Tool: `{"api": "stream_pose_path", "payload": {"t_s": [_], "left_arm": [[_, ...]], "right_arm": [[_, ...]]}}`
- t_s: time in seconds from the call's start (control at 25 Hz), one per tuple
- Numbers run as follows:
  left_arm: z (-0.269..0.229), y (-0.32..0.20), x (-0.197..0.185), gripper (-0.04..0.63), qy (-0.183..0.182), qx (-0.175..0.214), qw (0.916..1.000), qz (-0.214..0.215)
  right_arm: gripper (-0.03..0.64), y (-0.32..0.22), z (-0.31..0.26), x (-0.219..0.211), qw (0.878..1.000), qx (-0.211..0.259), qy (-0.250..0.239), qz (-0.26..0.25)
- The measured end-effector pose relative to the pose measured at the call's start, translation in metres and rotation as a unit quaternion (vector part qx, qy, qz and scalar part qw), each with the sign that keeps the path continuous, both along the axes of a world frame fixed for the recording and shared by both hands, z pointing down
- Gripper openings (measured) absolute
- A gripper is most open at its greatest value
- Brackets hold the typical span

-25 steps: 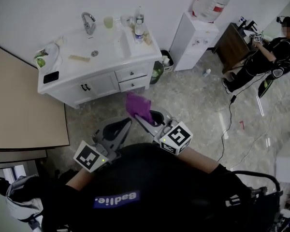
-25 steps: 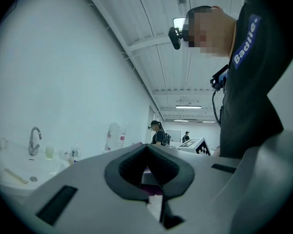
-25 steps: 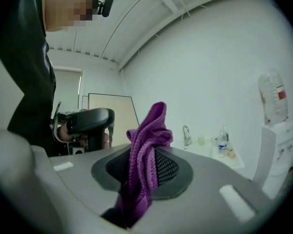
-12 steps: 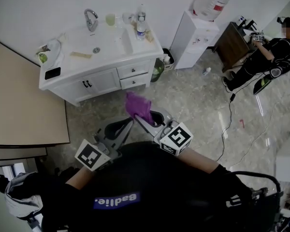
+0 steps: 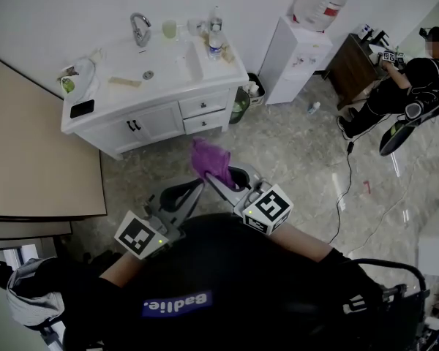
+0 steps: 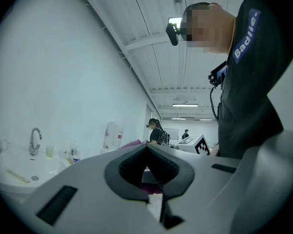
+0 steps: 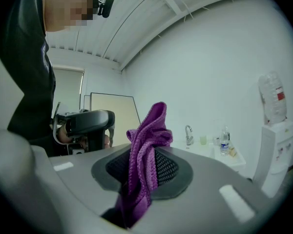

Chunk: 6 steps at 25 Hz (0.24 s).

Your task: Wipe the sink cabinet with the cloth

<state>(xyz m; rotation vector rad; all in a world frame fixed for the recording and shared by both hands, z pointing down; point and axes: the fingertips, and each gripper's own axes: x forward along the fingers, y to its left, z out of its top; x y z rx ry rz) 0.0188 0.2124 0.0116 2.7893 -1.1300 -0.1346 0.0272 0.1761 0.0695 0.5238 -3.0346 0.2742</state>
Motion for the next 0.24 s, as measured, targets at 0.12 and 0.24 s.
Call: {"api": "stream_pose_path", "payload": {"t_s": [0.12, 0.24], "left_arm": [[-0.0022, 0.0000, -0.0009, -0.011, 0.001, 0.002, 1.0000, 0.001], [-0.0044, 0.0000, -0.0009, -0.011, 0.001, 0.003, 1.0000, 0.003]], "right_arm": [[0.084, 0.0003, -0.0013, -0.0008, 1.000, -0.002, 0.002, -0.001], [0.084, 0.0002, -0.0025, -0.0014, 1.000, -0.002, 0.005, -0.002]]}}
